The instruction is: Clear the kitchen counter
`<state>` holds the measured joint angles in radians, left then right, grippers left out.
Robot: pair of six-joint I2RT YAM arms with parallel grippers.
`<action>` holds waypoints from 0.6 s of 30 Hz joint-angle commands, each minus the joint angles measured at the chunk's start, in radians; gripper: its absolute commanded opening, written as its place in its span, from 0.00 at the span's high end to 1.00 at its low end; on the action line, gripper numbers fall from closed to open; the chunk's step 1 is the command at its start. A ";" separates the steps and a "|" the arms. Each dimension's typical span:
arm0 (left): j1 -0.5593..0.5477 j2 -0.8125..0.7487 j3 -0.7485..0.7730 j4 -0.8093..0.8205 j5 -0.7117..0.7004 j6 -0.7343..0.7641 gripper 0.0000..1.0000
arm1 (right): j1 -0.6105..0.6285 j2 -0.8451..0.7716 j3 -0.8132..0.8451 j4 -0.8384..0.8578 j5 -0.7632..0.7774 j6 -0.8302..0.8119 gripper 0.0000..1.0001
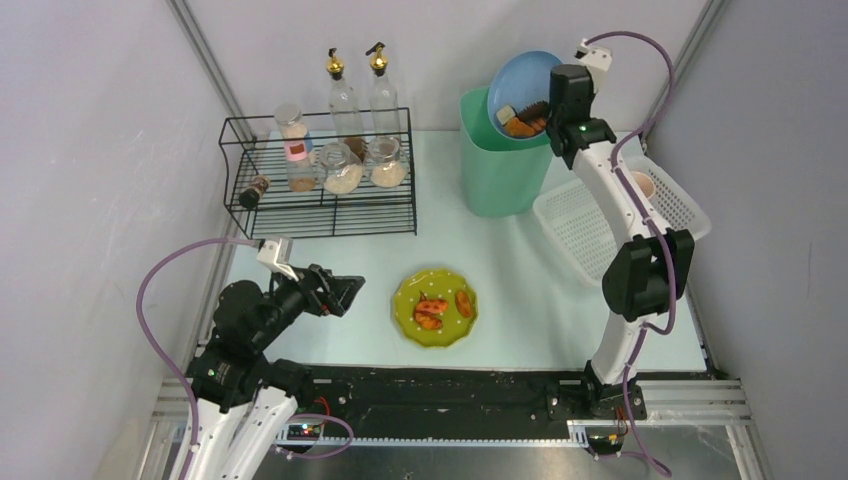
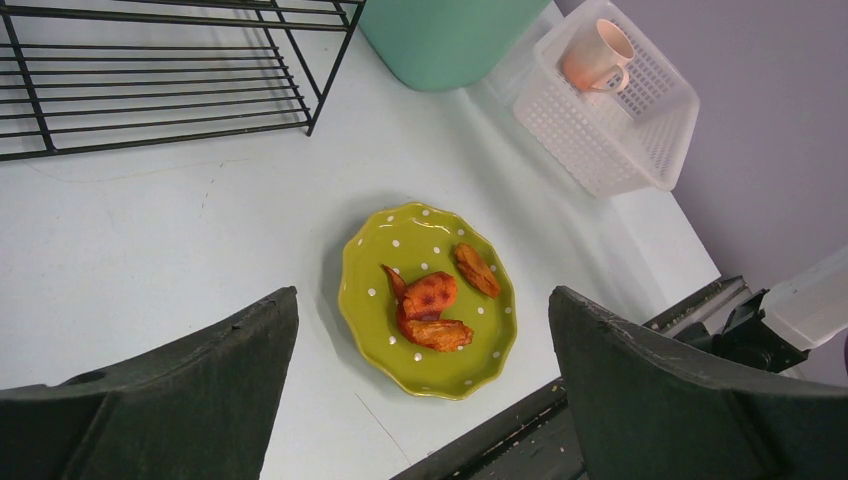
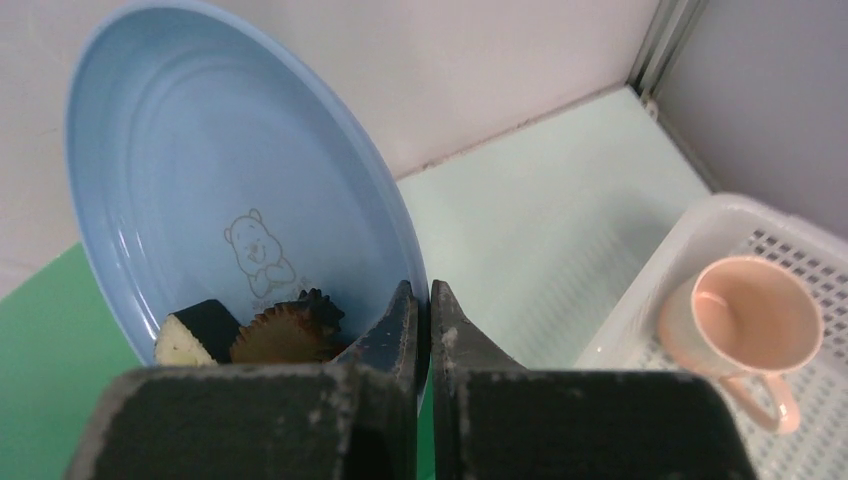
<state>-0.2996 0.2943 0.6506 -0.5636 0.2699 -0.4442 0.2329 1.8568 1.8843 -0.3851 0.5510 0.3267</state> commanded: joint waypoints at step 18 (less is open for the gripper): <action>0.005 -0.005 -0.003 0.013 0.024 0.001 0.02 | 0.223 -0.040 -0.294 1.374 0.252 -1.259 1.00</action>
<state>-0.2996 0.2943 0.6506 -0.5636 0.2707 -0.4438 0.4419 1.8347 1.5810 0.5972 0.7795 -0.6640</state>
